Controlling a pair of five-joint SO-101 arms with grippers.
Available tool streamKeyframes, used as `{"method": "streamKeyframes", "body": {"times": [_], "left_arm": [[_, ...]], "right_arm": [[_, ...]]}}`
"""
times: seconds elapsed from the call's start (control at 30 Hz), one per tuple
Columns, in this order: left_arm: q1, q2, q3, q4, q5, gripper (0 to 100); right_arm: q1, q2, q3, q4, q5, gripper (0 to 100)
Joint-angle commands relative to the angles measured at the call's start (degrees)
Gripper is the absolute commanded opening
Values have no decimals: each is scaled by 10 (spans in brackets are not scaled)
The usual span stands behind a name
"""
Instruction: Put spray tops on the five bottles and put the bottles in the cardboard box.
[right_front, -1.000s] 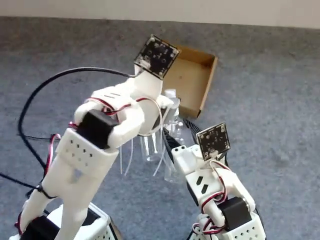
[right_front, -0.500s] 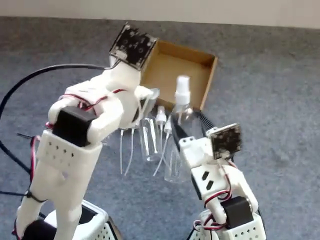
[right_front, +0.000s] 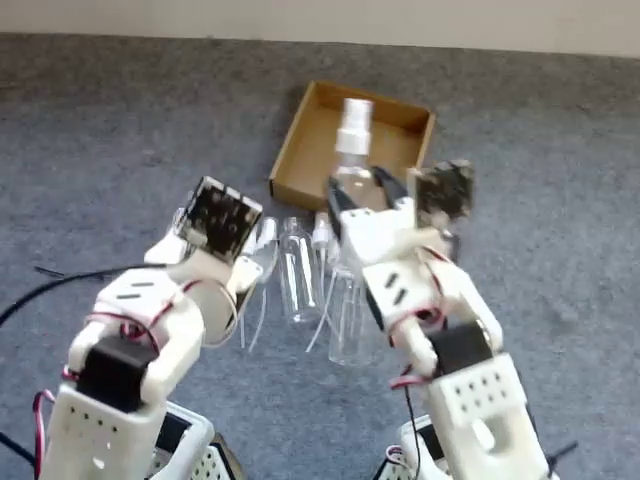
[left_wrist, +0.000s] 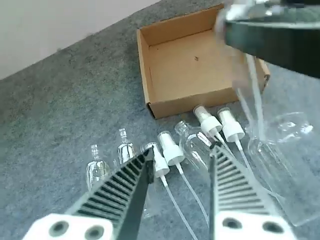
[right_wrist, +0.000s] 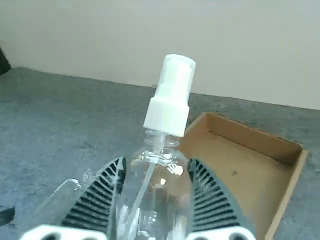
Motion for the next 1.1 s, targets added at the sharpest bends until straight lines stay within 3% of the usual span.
{"method": "streamKeyframes", "body": {"times": [0.0, 0.23, 0.5, 0.87, 1.07], "left_arm": [[11, -77, 47, -17, 11, 249], [20, -192, 132, -47, 17, 272], [-37, -194, 244, -187, 11, 256], [-39, -194, 254, -192, -4, 255], [-40, -194, 254, -190, -5, 255]], "right_arm": [[-44, 84, -102, -16, -7, 5], [-107, 196, -174, -13, -6, 5], [-125, 205, -229, 92, -5, 5], [-124, 204, -280, 211, 23, 5], [-124, 204, -280, 218, 48, 5]]}}
